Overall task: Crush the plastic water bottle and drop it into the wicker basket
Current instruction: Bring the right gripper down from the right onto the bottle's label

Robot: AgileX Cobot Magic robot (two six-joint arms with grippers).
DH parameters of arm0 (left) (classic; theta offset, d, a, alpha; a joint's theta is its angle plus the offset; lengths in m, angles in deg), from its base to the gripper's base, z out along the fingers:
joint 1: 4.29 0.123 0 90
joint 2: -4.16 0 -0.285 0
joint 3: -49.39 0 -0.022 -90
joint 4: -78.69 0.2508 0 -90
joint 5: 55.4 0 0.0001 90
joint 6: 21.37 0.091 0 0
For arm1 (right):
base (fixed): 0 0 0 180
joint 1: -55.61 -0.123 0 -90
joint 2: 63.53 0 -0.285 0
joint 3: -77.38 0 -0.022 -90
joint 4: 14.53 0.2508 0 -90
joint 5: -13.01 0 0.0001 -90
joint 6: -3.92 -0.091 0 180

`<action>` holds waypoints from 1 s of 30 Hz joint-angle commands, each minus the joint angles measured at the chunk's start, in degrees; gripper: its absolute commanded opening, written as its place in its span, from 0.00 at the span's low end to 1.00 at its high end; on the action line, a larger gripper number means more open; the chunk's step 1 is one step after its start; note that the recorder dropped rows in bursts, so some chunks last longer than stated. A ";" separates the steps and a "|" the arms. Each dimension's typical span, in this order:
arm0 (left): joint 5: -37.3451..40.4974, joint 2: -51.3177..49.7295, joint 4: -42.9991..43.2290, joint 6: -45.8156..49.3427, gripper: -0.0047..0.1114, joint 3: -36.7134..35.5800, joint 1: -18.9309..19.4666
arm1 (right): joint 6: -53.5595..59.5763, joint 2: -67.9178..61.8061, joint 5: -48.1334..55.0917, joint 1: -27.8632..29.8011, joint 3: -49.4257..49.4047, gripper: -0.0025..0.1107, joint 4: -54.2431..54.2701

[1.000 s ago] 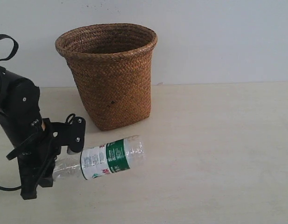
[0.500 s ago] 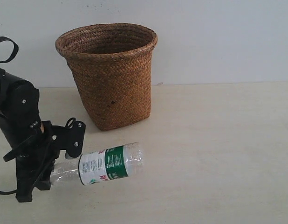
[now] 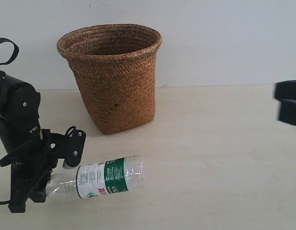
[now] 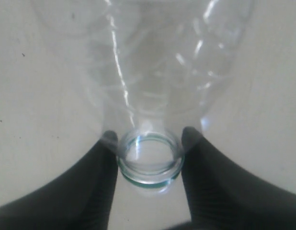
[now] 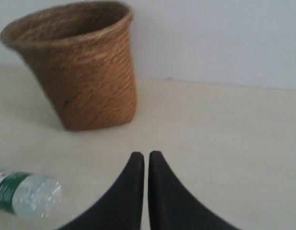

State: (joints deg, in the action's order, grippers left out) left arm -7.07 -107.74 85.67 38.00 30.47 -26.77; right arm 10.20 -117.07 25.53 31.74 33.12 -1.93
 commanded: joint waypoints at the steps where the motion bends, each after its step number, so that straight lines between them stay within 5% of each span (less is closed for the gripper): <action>1: 1.62 -0.31 -0.14 0.24 0.08 -0.27 -0.27 | 7.34 -15.78 8.01 -7.85 10.39 0.02 -0.29; 15: 4.20 -3.43 0.54 -2.19 0.08 -0.27 -0.27 | 9.52 -43.99 31.33 -9.27 34.22 0.02 2.10; 30: 8.43 -4.19 0.04 -4.29 0.08 6.23 -4.00 | 19.37 -46.89 25.60 -13.50 37.15 0.02 6.36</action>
State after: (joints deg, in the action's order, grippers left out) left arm 0.88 -112.01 86.13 34.19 36.41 -30.39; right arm 28.97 -164.02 53.03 19.55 69.76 4.58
